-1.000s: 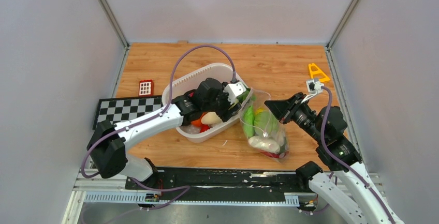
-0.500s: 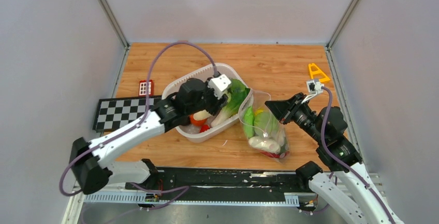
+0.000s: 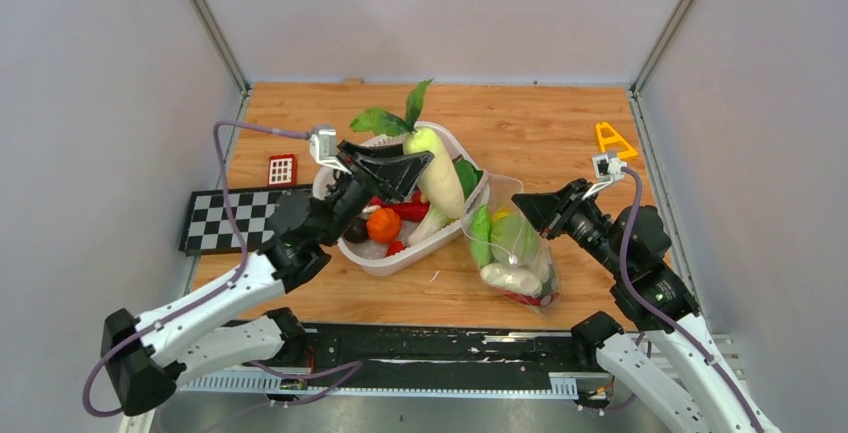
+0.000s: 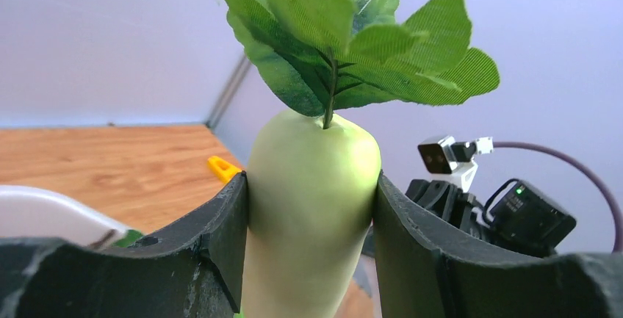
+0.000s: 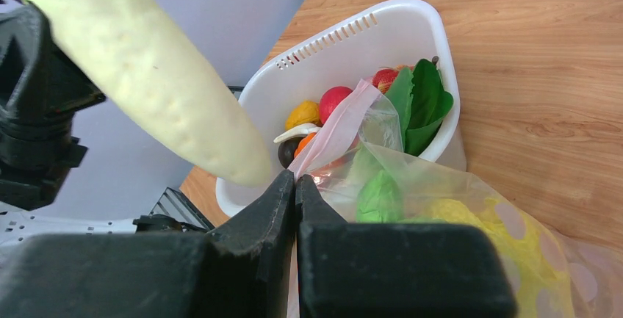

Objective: Place the food in the zip-top bag and seal the zipper
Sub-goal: Place the fake vegetable in the zipper food storage bag, then adjust the zipper food storage bag at the center of the board.

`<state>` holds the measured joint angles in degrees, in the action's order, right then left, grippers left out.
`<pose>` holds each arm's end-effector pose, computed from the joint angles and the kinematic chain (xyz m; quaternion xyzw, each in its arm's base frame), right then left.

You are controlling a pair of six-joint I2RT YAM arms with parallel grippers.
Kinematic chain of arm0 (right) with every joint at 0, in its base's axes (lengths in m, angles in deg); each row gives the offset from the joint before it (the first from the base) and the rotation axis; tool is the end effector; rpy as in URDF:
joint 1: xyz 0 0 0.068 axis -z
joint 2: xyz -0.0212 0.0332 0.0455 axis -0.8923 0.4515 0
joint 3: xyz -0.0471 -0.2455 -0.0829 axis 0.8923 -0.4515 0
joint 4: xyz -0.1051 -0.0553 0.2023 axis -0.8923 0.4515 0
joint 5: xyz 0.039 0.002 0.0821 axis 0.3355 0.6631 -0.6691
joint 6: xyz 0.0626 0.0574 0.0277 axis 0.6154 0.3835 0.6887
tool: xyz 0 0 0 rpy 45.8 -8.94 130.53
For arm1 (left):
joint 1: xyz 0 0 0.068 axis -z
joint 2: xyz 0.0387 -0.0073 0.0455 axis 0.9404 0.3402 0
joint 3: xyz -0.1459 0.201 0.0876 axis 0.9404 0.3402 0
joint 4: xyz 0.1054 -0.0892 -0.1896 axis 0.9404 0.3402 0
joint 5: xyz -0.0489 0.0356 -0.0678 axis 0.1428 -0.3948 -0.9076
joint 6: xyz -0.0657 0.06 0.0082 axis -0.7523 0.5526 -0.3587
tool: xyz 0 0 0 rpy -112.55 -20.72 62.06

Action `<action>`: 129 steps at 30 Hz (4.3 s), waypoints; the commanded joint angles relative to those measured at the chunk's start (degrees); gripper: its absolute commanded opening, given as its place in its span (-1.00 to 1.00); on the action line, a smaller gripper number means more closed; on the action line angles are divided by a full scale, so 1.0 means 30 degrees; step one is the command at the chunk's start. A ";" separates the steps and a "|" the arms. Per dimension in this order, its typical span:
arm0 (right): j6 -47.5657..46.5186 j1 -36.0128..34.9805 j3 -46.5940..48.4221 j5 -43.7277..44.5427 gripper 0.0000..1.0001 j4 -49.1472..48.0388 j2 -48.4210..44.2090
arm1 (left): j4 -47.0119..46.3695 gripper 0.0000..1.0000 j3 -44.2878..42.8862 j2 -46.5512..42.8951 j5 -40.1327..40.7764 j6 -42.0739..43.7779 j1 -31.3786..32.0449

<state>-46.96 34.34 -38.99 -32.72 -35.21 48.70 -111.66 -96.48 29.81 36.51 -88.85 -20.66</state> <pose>0.1236 0.0848 0.3323 -0.0378 0.7328 0.4045 0.5459 0.1478 -0.1617 0.4033 0.0333 0.5506 -0.5398 0.6360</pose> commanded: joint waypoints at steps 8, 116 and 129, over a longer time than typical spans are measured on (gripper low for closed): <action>0.0206 -0.0071 0.0339 0.0058 -0.92 -0.1562 -0.0086 | -1.1387 -0.60 0.1062 0.4724 0.1960 -0.4158 0.2638; -0.6167 -0.0039 0.8663 0.3865 -0.15 0.7756 0.4168 | 1.0000 -1.00 -0.8010 0.7040 -0.1794 -0.1060 0.2228; -0.2823 -0.0076 0.9910 -0.2536 0.11 0.7236 0.4301 | 0.9328 -1.00 -0.8433 0.7442 -0.1794 -0.1397 0.2374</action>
<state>-60.45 34.34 -9.18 -32.41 -11.43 60.15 -77.39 -119.78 52.19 30.08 -91.76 -13.82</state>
